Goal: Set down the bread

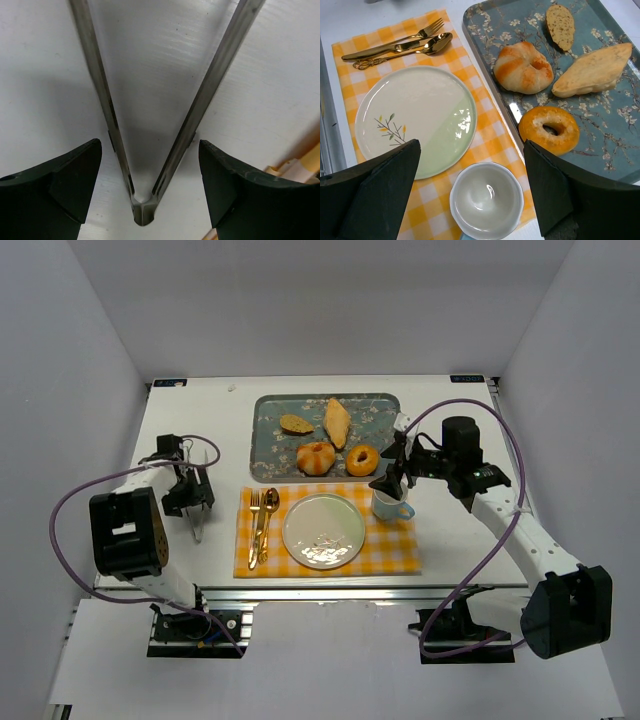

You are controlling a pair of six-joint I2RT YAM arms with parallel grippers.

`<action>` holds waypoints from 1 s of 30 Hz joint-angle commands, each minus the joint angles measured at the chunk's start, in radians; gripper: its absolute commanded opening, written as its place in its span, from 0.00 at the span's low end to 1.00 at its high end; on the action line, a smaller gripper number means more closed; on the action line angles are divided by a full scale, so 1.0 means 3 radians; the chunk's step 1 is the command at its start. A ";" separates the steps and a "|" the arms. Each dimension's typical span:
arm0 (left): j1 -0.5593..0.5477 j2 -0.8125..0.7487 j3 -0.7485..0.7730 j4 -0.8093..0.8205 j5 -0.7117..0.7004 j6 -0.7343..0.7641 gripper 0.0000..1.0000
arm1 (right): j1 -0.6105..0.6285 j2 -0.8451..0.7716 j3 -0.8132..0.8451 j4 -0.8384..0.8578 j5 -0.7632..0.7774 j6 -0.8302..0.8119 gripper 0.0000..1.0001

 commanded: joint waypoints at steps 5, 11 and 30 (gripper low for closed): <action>-0.0009 -0.0005 -0.0049 0.0309 -0.0056 0.0056 0.80 | -0.0067 0.0025 0.0019 0.0123 -0.0076 0.0069 0.89; -0.0009 0.0010 -0.0187 0.0447 -0.0067 0.0025 0.55 | -0.0108 0.0036 0.0040 0.0133 -0.0076 0.0095 0.89; -0.0468 -0.0972 0.0007 0.0769 0.1619 -0.0379 0.31 | -0.0230 0.0000 0.0035 0.0184 -0.0111 0.0146 0.89</action>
